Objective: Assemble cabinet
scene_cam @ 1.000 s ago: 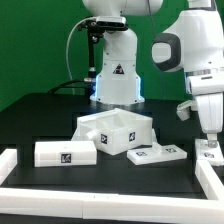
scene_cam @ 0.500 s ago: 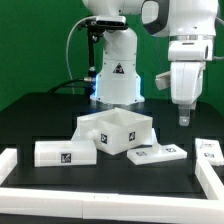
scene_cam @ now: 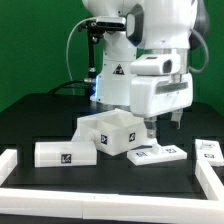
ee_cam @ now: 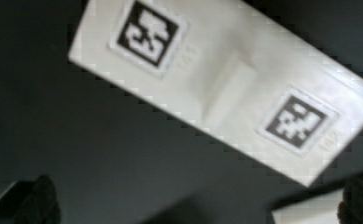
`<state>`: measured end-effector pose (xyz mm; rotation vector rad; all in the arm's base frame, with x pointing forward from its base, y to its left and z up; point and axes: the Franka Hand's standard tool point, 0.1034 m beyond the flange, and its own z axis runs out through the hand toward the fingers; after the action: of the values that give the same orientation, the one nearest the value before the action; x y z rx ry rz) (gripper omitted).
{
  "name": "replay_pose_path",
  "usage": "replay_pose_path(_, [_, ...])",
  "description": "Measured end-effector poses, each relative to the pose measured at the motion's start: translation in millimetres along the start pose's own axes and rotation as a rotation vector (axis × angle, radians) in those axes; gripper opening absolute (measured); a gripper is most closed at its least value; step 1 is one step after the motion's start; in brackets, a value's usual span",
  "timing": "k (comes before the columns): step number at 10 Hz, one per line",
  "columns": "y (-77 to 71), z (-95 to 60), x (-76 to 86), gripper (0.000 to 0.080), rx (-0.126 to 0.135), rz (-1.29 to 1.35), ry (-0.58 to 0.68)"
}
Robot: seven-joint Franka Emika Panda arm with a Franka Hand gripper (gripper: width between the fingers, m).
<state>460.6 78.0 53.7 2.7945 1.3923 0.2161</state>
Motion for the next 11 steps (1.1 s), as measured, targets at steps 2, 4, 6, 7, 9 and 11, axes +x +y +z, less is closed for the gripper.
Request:
replay_pose_path(2, [13.4,0.7,-11.6,0.0798,0.013,-0.019,-0.016])
replay_pose_path(4, [12.1,3.7,-13.3,0.0798,0.020,0.004,-0.020])
replay_pose_path(6, [16.0,20.8,-21.5,0.0798,0.056,0.149,-0.051])
replay_pose_path(7, [12.4,26.9,-16.3,0.0798,0.062,0.198,-0.054])
replay_pose_path(9, [-0.4,37.2,-6.9,0.0798,0.051,0.217,-0.029])
replay_pose_path(11, [-1.8,40.6,-8.9,0.0667,0.048,0.214,-0.022])
